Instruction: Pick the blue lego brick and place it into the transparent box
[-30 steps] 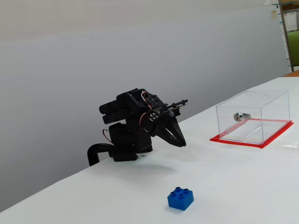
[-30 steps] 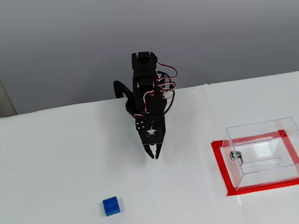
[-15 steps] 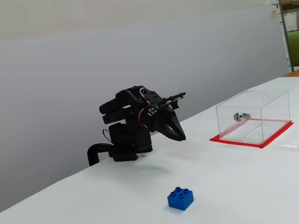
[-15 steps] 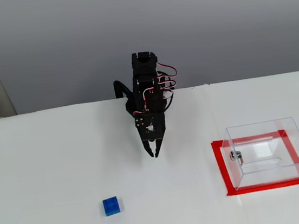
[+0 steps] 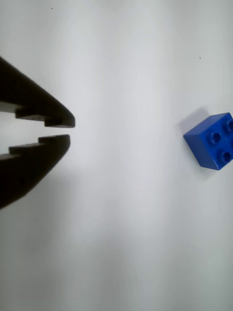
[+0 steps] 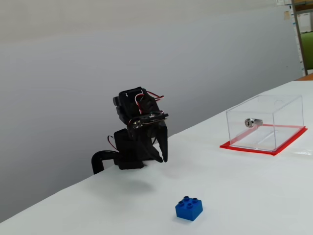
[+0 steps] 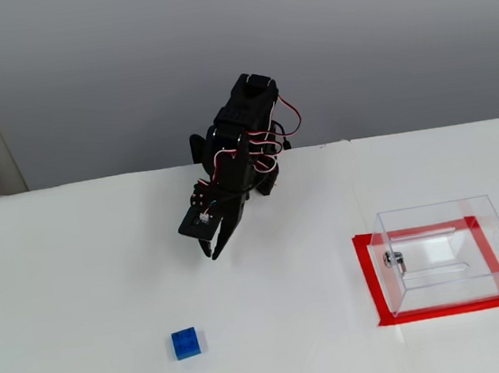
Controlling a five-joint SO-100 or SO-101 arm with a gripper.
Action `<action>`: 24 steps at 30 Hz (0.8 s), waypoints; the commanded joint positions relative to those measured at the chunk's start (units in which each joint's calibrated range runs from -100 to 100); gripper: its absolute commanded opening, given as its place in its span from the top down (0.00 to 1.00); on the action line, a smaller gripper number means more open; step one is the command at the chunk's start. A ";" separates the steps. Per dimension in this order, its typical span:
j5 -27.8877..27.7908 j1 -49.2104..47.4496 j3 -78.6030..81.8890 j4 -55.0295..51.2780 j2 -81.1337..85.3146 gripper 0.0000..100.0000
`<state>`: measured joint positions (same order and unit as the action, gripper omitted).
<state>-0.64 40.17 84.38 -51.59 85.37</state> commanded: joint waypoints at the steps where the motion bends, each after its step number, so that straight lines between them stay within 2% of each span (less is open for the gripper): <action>1: 0.06 1.42 -2.91 0.67 -0.64 0.99; 12: -0.10 1.86 -5.54 0.58 -4.72 0.99; 24: 0.01 -1.61 -34.20 -0.11 -43.83 0.99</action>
<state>-0.88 40.49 60.72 -51.67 47.57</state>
